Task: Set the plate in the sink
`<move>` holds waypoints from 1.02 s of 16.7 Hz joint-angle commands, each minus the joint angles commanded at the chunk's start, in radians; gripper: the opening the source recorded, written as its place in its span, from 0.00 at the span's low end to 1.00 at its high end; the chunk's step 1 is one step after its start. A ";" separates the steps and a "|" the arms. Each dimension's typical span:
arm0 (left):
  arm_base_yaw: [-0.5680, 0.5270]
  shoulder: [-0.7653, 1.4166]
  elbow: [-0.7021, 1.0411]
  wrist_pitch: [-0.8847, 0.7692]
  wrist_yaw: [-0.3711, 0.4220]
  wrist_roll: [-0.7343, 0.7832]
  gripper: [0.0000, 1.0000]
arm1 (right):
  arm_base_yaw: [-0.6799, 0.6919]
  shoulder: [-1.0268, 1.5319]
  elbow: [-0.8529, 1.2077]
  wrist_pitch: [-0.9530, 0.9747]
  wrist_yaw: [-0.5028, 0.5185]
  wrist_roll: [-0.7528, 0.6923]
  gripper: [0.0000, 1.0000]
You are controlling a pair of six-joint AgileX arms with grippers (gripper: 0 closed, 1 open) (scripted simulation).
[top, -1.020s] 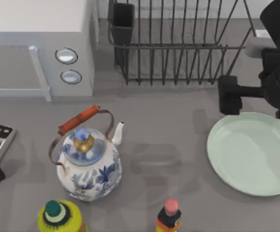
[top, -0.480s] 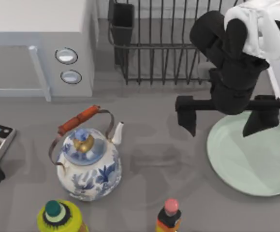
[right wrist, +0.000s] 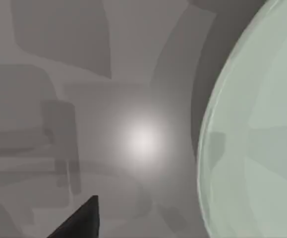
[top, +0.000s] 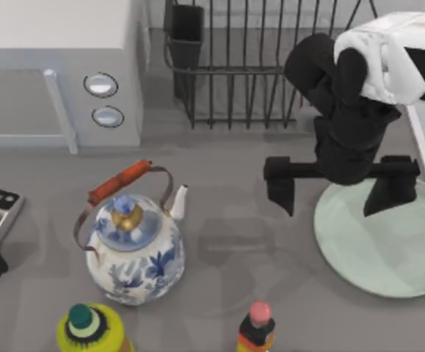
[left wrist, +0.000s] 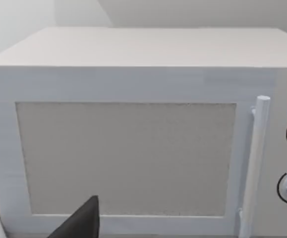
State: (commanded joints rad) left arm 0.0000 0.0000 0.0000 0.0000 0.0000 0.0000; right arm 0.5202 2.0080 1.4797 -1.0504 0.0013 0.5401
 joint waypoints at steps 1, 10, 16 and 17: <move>0.000 0.000 0.000 0.000 0.000 0.000 1.00 | 0.001 0.017 -0.024 0.045 0.000 0.001 1.00; 0.000 0.000 0.000 0.000 0.000 0.000 1.00 | 0.006 0.116 -0.161 0.285 0.001 0.004 1.00; 0.000 0.000 0.000 0.000 0.000 0.000 1.00 | 0.006 0.116 -0.161 0.285 0.001 0.004 0.62; 0.000 0.000 0.000 0.000 0.000 0.000 1.00 | 0.006 0.116 -0.161 0.285 0.001 0.004 0.55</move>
State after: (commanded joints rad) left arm 0.0000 0.0000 0.0000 0.0000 0.0000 0.0000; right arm 0.5261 2.1238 1.3183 -0.7653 0.0024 0.5445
